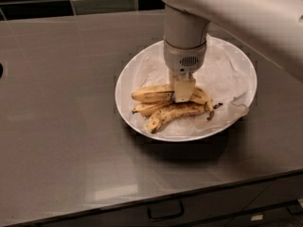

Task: Pick banana from white bowl

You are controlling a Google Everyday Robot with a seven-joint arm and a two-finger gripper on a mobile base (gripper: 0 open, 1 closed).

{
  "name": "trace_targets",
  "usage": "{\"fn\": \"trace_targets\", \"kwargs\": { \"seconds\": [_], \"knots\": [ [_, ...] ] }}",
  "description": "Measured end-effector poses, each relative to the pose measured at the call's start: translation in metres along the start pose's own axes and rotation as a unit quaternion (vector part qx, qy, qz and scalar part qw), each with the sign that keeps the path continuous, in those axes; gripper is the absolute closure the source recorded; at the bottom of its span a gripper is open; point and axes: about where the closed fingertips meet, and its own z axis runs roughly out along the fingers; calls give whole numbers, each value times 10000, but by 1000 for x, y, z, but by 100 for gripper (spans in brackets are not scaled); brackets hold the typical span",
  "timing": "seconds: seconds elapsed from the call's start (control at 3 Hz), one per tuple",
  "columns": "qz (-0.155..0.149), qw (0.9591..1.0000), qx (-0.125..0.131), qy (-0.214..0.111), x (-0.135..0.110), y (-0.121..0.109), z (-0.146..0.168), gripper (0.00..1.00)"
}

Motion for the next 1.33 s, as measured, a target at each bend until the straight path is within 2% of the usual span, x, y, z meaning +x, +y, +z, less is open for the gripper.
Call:
{"fn": "trace_targets", "kwargs": {
  "seconds": [0.33,0.67,1.0,1.33],
  "knots": [
    [0,9999,120,-113,-1,-4,-3,100],
    [-15,9987,324,-399,5,-4,-18,100],
    [112,9952,591,-776,16,0,-33,100],
    [188,9881,844,-1269,26,4,-45,100]
  ]
}}
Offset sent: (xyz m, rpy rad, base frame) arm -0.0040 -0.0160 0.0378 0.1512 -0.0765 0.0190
